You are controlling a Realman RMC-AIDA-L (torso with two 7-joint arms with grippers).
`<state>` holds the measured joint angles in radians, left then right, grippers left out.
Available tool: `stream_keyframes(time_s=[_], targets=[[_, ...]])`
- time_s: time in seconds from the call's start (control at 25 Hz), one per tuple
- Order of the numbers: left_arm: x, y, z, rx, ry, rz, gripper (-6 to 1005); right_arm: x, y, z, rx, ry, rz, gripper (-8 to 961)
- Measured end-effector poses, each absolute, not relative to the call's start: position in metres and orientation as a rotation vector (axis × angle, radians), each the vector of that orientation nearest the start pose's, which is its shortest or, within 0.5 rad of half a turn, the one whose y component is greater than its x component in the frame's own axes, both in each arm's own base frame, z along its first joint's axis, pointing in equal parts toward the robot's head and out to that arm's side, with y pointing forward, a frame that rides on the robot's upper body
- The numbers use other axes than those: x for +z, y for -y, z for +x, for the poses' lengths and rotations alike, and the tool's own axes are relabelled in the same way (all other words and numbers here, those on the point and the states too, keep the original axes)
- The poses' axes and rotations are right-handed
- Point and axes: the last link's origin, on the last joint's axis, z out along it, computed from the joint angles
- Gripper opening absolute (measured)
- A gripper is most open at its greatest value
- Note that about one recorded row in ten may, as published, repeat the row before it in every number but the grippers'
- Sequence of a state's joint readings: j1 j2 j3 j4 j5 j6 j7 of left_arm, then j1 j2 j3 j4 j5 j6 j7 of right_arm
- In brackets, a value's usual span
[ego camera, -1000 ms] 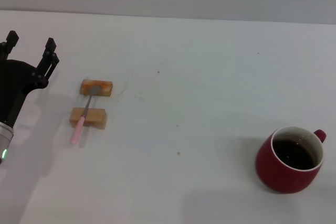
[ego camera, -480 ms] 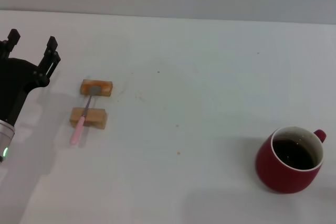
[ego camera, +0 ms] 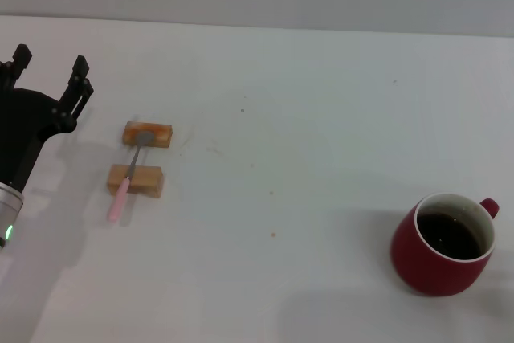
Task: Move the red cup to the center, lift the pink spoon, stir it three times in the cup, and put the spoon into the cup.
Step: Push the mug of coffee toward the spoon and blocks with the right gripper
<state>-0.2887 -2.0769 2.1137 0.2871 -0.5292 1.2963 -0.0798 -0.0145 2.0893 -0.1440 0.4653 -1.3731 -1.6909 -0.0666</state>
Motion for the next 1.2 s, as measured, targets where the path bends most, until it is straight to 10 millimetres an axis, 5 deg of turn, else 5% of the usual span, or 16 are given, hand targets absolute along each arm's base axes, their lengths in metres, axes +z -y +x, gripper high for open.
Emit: stream_keyframes(time_s=[1.2], targets=[[-0.015,-0.302,-0.309,-0.791,0.357,-1.635,778,-0.077,-0.135,0.333,0.722,-0.787,-1.525,-1]])
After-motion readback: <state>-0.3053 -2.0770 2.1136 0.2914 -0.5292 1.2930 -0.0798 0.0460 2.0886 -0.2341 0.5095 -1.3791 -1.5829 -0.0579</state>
